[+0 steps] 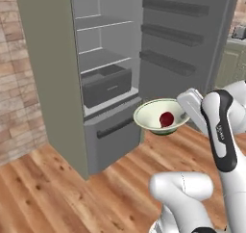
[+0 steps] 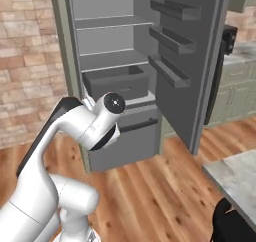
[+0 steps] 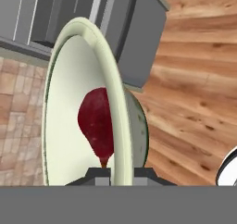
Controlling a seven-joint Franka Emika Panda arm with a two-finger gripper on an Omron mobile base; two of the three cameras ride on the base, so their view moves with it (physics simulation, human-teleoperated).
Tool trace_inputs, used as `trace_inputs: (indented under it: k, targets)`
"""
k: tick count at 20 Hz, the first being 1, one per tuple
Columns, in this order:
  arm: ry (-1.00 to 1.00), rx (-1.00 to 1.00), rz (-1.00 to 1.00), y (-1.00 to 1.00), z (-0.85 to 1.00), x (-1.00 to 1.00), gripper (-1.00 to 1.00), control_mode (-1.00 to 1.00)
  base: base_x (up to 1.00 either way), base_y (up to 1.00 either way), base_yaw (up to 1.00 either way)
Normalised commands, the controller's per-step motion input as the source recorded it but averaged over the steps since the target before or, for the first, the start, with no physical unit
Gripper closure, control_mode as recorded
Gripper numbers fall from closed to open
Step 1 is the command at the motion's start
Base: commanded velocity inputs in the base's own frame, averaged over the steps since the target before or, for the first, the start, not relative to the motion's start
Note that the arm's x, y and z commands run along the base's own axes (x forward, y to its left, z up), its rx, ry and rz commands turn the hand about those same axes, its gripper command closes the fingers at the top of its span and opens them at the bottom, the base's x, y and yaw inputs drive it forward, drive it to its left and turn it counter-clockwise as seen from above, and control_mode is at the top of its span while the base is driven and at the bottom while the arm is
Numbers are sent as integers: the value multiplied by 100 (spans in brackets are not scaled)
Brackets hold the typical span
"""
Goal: Move the mug from next to the sink to the open cabinet. Then, move the bowl with the pear to the fridge to clear the area for faucet cleaning.
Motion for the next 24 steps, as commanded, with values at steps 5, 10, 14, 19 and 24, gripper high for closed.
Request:
trace_inputs:
  k: [5,10,14,19,24]
  targets:
    - [0,0,0,0,0,0,100,100,100,0,11]
    - [0,0,0,0,0,0,100,100,100,0,24]
    - [0,0,0,0,0,0,100,100,100,0,26]
    - [0,0,0,0,0,0,100,100,100,0,19]
    - [0,0,0,0,0,0,100,100,93,-30,3]
